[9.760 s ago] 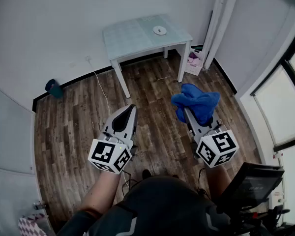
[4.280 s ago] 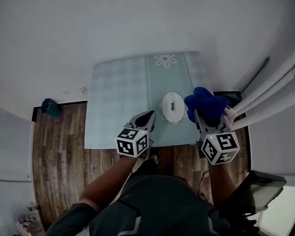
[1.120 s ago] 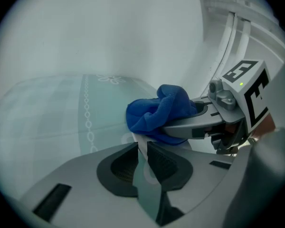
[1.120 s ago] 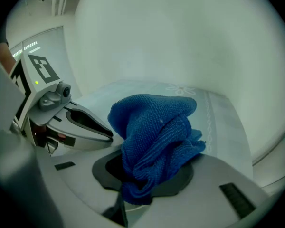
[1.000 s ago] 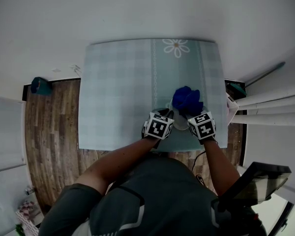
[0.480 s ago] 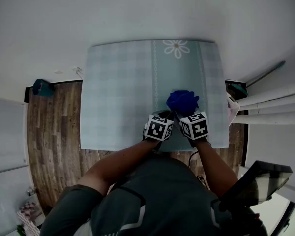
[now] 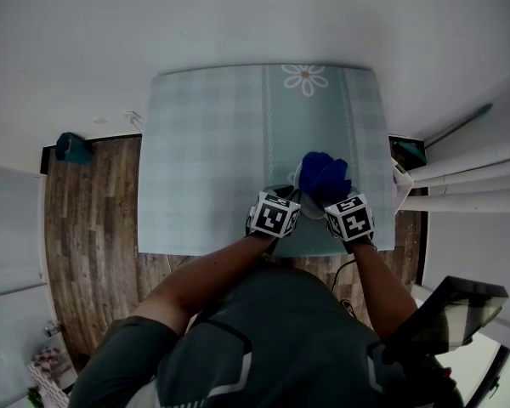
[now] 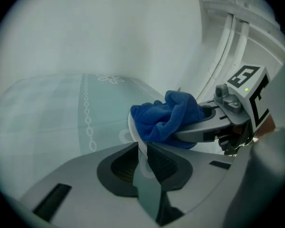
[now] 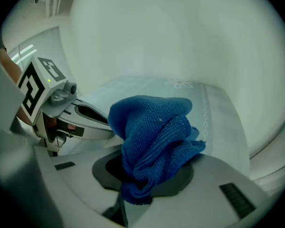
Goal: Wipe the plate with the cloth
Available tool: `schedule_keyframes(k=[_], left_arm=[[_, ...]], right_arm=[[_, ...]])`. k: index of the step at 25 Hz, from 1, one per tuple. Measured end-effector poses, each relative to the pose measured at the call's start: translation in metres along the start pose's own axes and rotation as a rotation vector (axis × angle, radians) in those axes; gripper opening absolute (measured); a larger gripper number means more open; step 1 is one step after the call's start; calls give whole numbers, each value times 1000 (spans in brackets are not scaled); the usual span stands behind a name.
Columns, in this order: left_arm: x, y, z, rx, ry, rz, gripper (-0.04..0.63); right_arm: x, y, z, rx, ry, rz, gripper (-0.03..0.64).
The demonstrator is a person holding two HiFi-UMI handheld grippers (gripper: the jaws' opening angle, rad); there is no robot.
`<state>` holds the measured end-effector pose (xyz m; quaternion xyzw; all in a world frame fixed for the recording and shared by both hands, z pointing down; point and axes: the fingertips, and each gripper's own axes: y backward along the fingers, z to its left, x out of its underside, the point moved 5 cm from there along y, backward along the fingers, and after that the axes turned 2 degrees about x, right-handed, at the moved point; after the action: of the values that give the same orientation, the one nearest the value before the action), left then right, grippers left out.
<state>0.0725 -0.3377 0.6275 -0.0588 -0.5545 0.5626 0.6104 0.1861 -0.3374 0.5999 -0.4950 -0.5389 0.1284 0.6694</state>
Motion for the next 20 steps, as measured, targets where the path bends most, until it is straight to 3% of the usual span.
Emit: schedule_keyframes(k=[7,15,20], left_arm=[[2,1,2,7,69,-10,63],[0,12,7,-28,72,-28,60],[7,17,8,-34,72,-15,57]], right_arm=[[4,24,-22,102,-81,-33,100],[-6,9,43,-62,-63,-62,100],[1,-3,51,-94,-30,-26,100]])
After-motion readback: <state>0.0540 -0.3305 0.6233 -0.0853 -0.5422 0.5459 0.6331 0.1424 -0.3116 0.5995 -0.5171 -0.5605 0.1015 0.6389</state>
